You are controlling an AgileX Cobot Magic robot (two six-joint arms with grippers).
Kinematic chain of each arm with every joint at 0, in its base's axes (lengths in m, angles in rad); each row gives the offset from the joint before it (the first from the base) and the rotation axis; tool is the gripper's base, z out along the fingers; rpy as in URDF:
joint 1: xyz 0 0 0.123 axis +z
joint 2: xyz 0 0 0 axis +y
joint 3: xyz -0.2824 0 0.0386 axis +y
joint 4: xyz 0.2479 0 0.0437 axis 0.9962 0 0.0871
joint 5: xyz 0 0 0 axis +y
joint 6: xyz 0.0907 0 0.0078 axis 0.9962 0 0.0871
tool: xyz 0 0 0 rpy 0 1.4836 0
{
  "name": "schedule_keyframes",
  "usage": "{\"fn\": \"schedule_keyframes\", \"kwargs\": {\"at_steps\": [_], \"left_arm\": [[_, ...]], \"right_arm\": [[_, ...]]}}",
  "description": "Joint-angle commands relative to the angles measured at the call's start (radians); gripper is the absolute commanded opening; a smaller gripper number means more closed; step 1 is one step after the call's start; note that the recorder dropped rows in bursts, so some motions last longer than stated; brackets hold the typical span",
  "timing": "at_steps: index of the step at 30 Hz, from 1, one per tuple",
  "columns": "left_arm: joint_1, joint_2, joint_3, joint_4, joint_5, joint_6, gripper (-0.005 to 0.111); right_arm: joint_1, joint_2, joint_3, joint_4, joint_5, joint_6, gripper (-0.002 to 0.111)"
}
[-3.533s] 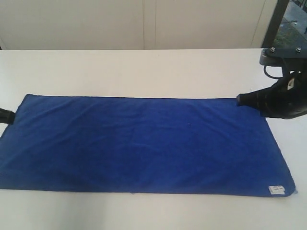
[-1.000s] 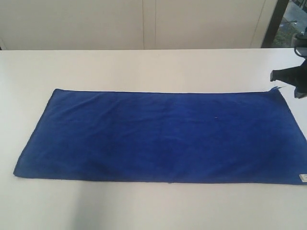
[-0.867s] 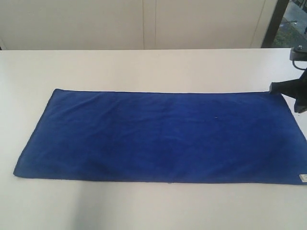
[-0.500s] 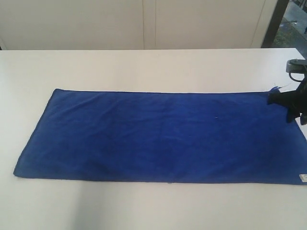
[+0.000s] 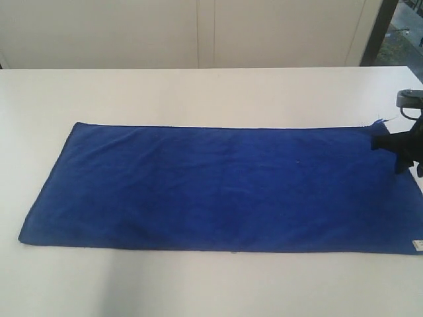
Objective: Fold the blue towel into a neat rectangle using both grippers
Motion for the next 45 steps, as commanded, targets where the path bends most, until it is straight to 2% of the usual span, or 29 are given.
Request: {"fn": "schedule_keyframes", "kwargs": {"at_steps": [1,15,18,22,23,35,45], "left_arm": [[0.003,-0.007,-0.005,-0.010,0.009,-0.001,0.000],[0.003,-0.007,-0.005,-0.010,0.009,-0.001,0.000],[0.003,-0.007,-0.005,-0.010,0.009,-0.001,0.000],[0.003,-0.007,-0.005,-0.010,0.009,-0.001,0.000],[0.003,-0.007,-0.005,-0.010,0.009,-0.001,0.000],[0.003,-0.007,-0.005,-0.010,0.009,-0.001,0.000],[0.003,-0.007,-0.005,-0.010,0.009,-0.001,0.000]], "right_arm": [[-0.014,-0.001,0.003,0.010,-0.005,-0.017,0.038],[-0.014,0.039,0.003,0.137,0.019,-0.118,0.038],[-0.014,0.041,0.003,0.137,0.030,-0.119,0.027],[-0.014,0.044,0.003,0.137,0.032,-0.119,0.001],[-0.014,0.044,0.003,0.137,0.030,-0.119,0.000],[-0.066,-0.041,-0.027,0.123,0.075,-0.112,0.000],[-0.121,-0.125,-0.100,-0.084,0.136,0.038,0.000]]}}
